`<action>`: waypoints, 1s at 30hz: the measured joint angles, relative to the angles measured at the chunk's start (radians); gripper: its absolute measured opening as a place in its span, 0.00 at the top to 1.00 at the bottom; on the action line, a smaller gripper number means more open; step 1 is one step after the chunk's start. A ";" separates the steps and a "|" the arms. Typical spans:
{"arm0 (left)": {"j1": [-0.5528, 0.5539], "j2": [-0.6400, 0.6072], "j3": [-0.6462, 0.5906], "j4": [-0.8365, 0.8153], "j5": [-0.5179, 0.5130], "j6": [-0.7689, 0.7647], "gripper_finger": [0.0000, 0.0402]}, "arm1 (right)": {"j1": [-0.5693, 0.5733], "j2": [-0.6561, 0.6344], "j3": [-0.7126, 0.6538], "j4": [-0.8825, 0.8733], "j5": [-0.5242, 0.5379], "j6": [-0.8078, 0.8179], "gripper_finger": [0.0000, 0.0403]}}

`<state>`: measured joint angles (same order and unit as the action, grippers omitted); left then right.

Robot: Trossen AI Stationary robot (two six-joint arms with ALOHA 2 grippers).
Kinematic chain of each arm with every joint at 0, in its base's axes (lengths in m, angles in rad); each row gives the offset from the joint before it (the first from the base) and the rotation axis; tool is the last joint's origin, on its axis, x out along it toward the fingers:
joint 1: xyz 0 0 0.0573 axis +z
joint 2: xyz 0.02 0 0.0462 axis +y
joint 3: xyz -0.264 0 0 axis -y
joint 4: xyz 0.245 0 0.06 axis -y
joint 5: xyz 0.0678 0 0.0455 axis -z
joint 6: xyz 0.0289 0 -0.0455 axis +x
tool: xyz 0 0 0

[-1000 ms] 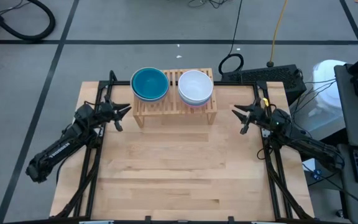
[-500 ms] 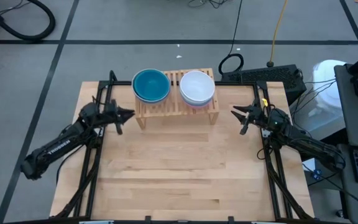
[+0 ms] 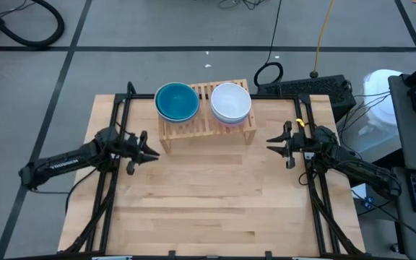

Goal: Place and stack bowls onto a shelf
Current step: Return to Home Position

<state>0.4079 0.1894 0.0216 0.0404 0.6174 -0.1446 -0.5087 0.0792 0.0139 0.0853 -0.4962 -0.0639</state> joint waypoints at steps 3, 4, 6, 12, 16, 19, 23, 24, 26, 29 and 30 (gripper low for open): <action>-0.083 0.000 0.000 0.000 -0.001 0.004 0.80 | 0.000 0.000 0.000 0.000 -0.006 0.011 0.74; -0.107 0.000 0.000 0.001 -0.004 0.005 0.80 | 0.000 0.000 0.000 -0.001 -0.006 0.021 0.74; -0.149 0.000 0.000 0.001 -0.005 0.007 0.80 | 0.000 0.000 0.000 -0.002 -0.006 0.041 0.74; -0.242 0.000 0.000 0.000 -0.008 0.040 0.80 | 0.000 0.000 0.000 -0.004 -0.006 0.109 0.74; -0.276 0.000 0.000 0.000 -0.008 0.057 0.80 | 0.000 0.000 0.000 -0.005 -0.006 0.134 0.74; -0.290 0.000 0.000 0.000 -0.008 0.032 0.80 | 0.000 0.000 0.000 -0.005 -0.006 0.131 0.74; -0.298 0.000 0.000 0.000 -0.009 -0.022 0.80 | 0.000 0.000 0.000 0.001 -0.006 0.142 0.74; -0.299 0.000 0.000 0.000 -0.009 -0.035 0.80 | 0.000 0.000 0.000 0.002 -0.006 0.152 0.74; -0.299 0.000 0.000 0.000 -0.009 -0.052 0.80 | 0.000 0.000 0.000 0.003 -0.005 0.158 0.74; -0.299 0.000 0.000 0.000 -0.010 -0.064 0.80 | 0.000 0.000 0.000 0.005 -0.005 0.157 0.74; -0.299 0.000 0.000 0.000 -0.010 -0.068 0.80 | 0.000 0.000 0.000 0.005 -0.005 0.157 0.74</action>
<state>0.1090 0.1894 0.0216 0.0399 0.6079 -0.2127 -0.5087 0.0792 0.0139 0.0902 -0.5011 0.0933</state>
